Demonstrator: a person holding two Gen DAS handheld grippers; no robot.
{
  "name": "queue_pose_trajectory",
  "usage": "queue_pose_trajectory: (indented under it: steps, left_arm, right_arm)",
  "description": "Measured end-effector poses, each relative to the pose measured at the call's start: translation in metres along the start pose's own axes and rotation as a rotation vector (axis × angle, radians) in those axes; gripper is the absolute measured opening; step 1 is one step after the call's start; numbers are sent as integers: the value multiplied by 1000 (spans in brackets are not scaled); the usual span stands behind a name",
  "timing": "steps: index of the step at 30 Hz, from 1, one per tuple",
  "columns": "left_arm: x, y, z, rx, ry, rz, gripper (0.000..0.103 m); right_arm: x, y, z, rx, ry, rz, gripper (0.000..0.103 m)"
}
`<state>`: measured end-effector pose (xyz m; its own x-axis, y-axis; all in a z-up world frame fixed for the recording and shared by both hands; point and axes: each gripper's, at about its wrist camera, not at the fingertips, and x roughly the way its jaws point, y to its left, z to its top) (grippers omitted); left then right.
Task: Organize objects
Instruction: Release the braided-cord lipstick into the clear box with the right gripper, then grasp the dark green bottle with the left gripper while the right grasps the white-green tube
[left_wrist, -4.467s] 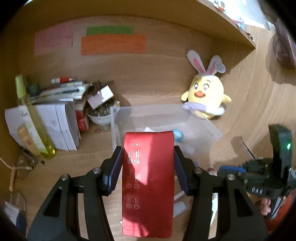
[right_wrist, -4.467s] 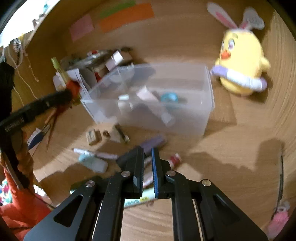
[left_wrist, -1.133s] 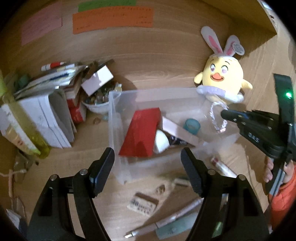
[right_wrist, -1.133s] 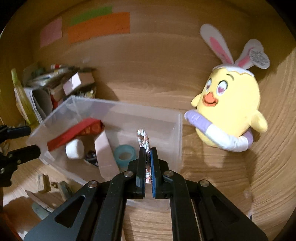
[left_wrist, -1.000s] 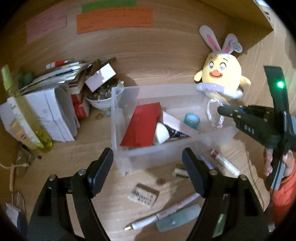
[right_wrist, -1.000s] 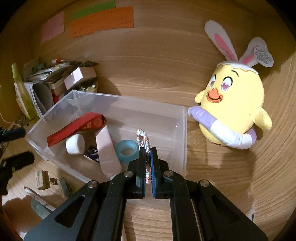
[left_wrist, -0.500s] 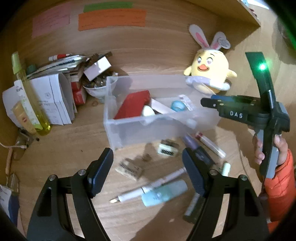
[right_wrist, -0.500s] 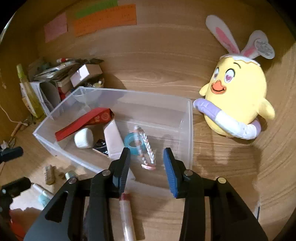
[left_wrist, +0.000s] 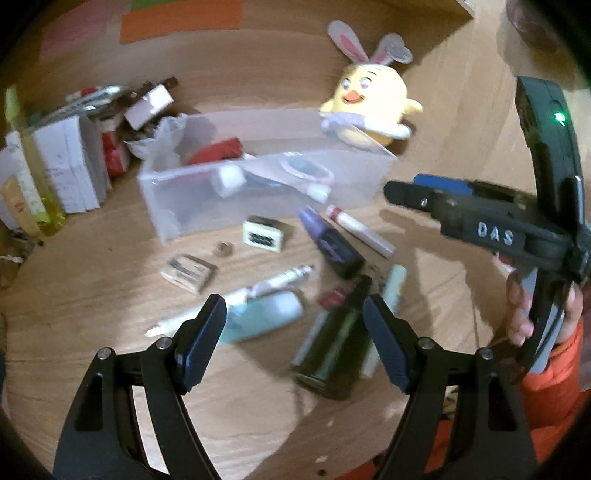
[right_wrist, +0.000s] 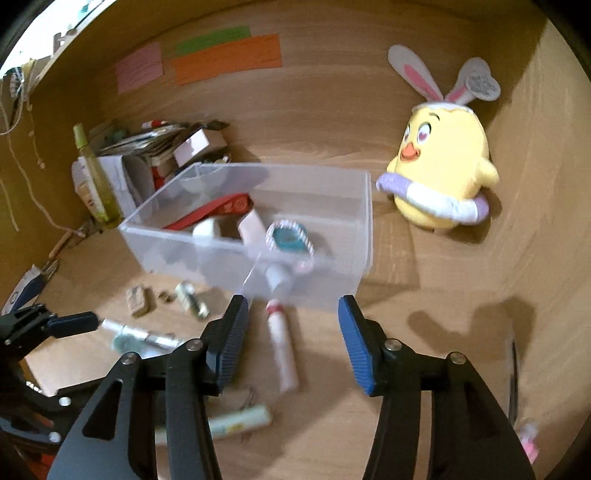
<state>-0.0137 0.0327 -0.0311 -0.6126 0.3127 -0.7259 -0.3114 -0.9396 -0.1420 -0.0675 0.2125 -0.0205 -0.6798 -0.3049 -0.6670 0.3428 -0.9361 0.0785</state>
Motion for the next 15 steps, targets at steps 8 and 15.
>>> queue_pose_trajectory:
  steps: [8, 15]
  left_arm:
    - [16, -8, -14, -2, 34, -29, 64]
    - [16, 3, -26, -48, 38, -57, 46]
  right_arm:
    - [-15, 7, -46, 61, 55, 30, 48]
    - [-11, 24, -68, 53, 130, 93, 48]
